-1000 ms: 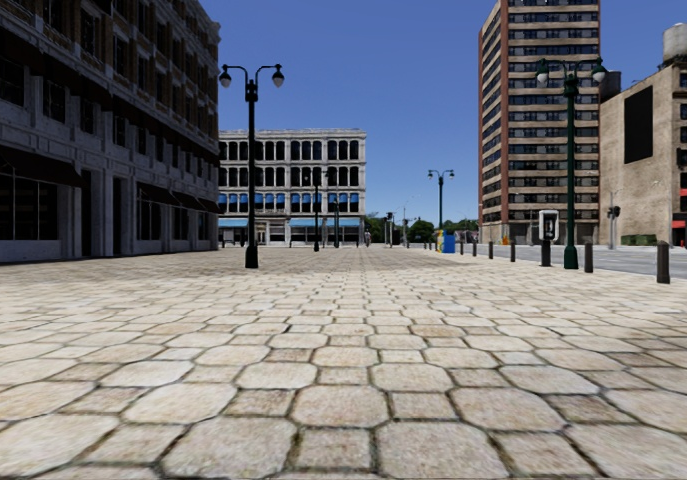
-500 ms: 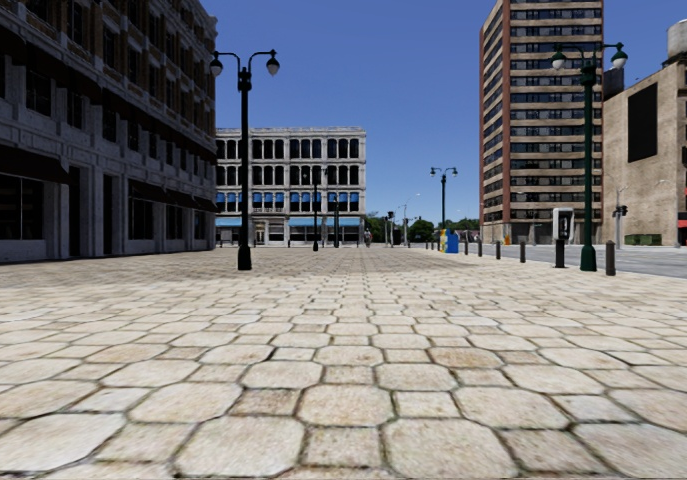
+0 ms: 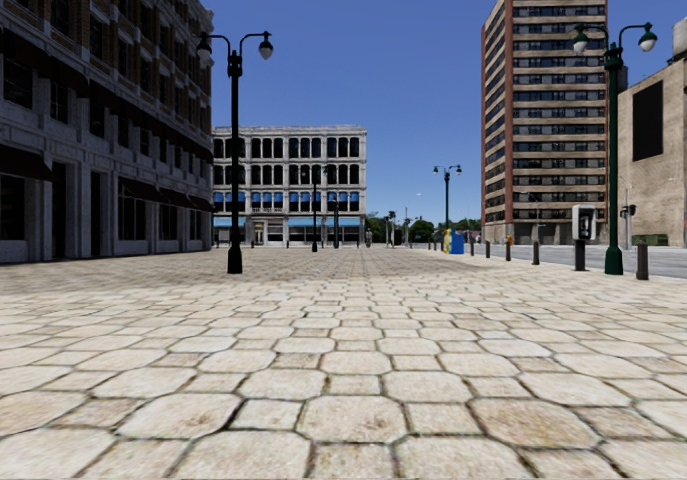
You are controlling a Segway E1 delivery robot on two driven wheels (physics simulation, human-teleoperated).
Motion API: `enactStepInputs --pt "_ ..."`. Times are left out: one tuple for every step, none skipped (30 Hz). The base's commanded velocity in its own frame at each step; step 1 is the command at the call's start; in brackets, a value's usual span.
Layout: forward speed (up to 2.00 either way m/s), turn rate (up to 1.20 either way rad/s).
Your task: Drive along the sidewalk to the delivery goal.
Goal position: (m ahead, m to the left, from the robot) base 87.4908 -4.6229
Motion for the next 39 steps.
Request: enactStepInputs --pt "2.00 0.00" --pt "2.00 0.00" --pt "2.00 0.00" --pt "2.00 0.00" --pt "2.00 0.00" --pt "2.00 0.00" --pt "2.00 0.00" --pt "2.00 0.00" --pt "2.00 0.00" --pt "2.00 0.00" --pt "2.00 0.00" --pt "2.00 0.00" --pt "2.00 -0.01" --pt "2.00 -0.02" --pt "2.00 -0.03" --pt "2.00 -0.07" --pt "2.00 -0.07" --pt "2.00 -0.09" --pt "2.00 -0.10" --pt "2.00 -0.11" --pt "2.00 -0.12" --pt "2.00 0.00" --pt "2.00 0.00" --pt "2.00 0.00" --pt "2.00 0.00" --pt "2.00 0.00" --pt "2.00 0.00" --pt "2.00 0.00" --pt "2.00 0.00" --pt "2.00 0.00" --pt "2.00 0.00" --pt "2.00 0.00" --pt "2.00 0.00" --pt "2.00 0.00" --pt "2.00 0.00" --pt "2.00 0.00" --pt "2.00 0.00" --pt "2.00 0.00" --pt "2.00 0.00"
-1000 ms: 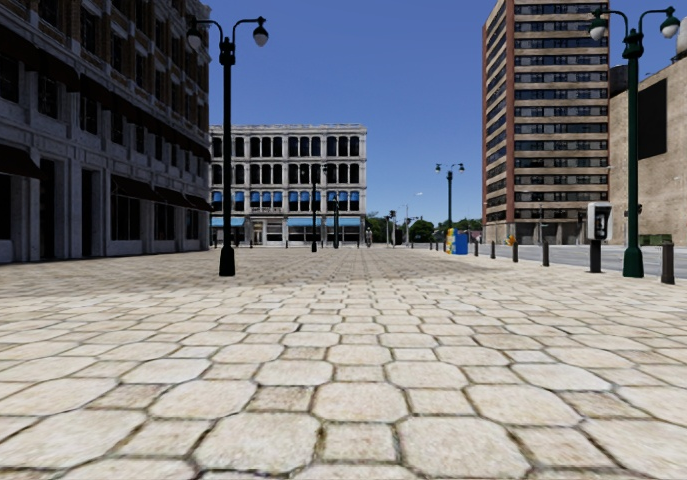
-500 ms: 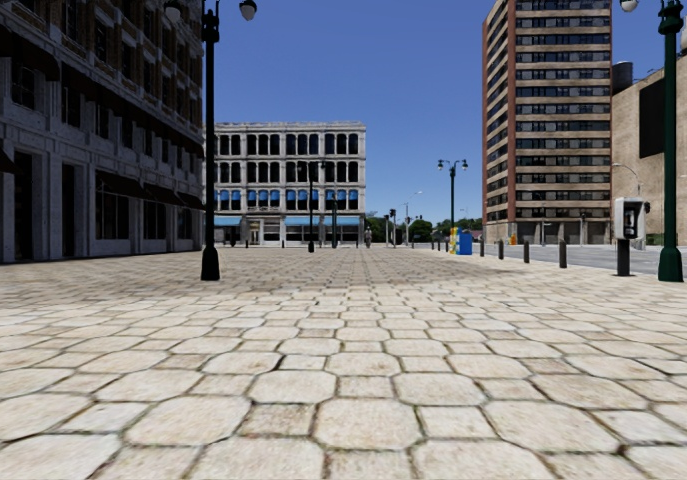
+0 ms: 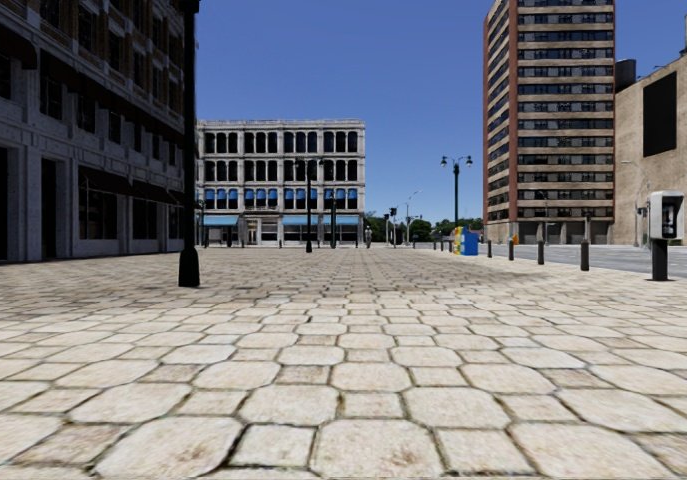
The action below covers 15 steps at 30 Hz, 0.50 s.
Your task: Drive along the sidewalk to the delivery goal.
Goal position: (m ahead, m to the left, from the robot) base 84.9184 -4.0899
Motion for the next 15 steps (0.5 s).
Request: enactStepInputs --pt "2.00 0.00" --pt "2.00 0.00" --pt "2.00 0.00" --pt "2.00 0.00" --pt "2.00 0.00" --pt "2.00 0.00" --pt "2.00 0.00" --pt "2.00 0.00" --pt "2.00 0.00" --pt "2.00 0.00" --pt "2.00 0.00" --pt "2.00 0.00" --pt "2.00 0.00" --pt "2.00 0.00" --pt "2.00 0.00"
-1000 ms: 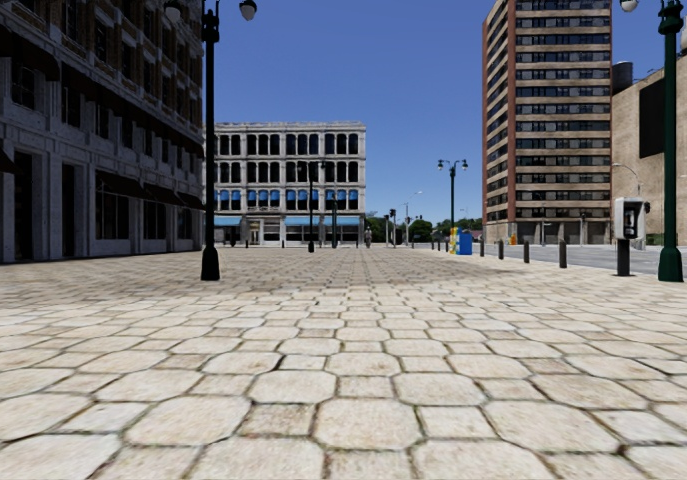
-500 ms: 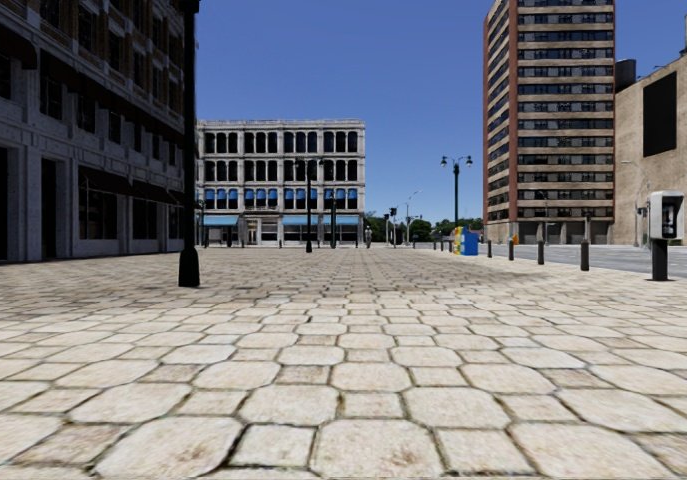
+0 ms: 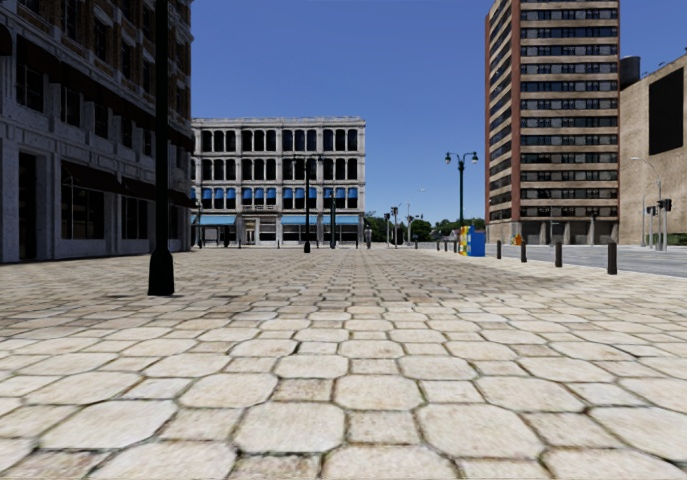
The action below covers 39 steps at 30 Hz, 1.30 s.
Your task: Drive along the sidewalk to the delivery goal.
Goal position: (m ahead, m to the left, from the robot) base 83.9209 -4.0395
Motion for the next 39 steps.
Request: enactStepInputs --pt "2.00 0.00" --pt "2.00 0.00" --pt "2.00 0.00" --pt "2.00 0.00" --pt "2.00 0.00" --pt "2.00 0.00" --pt "2.00 0.00" --pt "2.00 0.00" --pt "2.00 0.00" --pt "2.00 0.00" --pt "2.00 0.00" --pt "2.00 0.00" --pt "2.00 0.00" --pt "2.00 0.00" --pt "2.00 0.00" --pt "2.00 0.00" --pt "2.00 0.00" --pt "2.00 0.00" --pt "2.00 0.00" --pt "2.00 0.00" --pt "2.00 0.00" --pt "2.00 0.00" --pt "2.00 0.00" --pt "2.00 0.00" --pt "2.00 0.00" --pt "2.00 0.00" --pt "2.00 0.00" --pt "2.00 0.00" --pt "2.00 0.00" --pt "2.00 0.00" --pt "2.00 0.00" --pt "2.00 0.00" --pt "2.00 0.00" --pt "2.00 0.00" --pt "2.00 0.00" --pt "2.00 0.00" --pt "2.00 0.00" --pt "2.00 0.00" --pt "2.00 0.00"
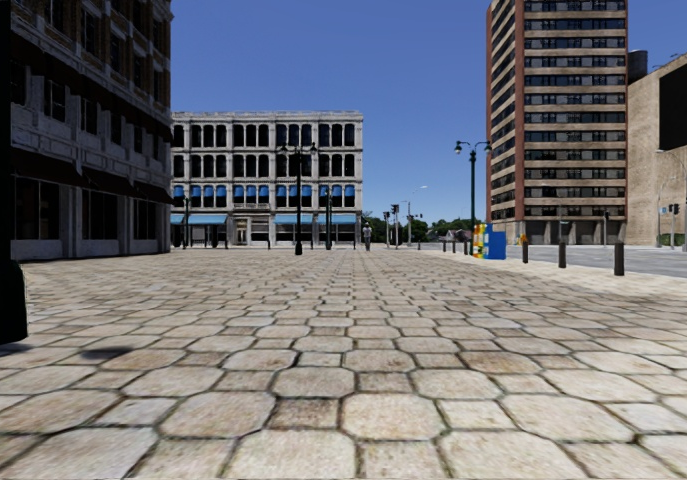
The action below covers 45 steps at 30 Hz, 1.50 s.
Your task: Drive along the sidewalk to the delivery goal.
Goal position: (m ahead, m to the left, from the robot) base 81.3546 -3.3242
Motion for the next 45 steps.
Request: enactStepInputs --pt "2.00 0.00" --pt "2.00 0.00" --pt "2.00 0.00" --pt "2.00 0.00" --pt "2.00 0.00" --pt "2.00 0.00" --pt "2.00 0.00" --pt "2.00 0.00" --pt "2.00 0.00" --pt "2.00 0.00" --pt "2.00 0.00" --pt "2.00 0.00" --pt "2.00 0.00" --pt "2.00 0.00" --pt "2.00 0.00" --pt "2.00 0.00" --pt "2.00 0.00" --pt "2.00 0.00" --pt "2.00 0.00" --pt "2.00 0.00" --pt "2.00 0.00" --pt "2.00 0.00" --pt "2.00 0.00" --pt "2.00 0.00" --pt "2.00 0.00" --pt "2.00 0.00" --pt "2.00 0.00" --pt "2.00 0.00" --pt "2.00 0.00" --pt "2.00 0.00" --pt "2.00 0.00" --pt "2.00 0.00" --pt "2.00 0.00" --pt "2.00 0.00" --pt "2.00 0.00" --pt "2.00 0.00" --pt "2.00 0.00" --pt "2.00 0.00" --pt "2.00 0.00" --pt "2.00 0.00" --pt "2.00 0.00" --pt "2.00 0.00" --pt "2.00 0.00" --pt "2.00 0.00" --pt "2.00 0.00"
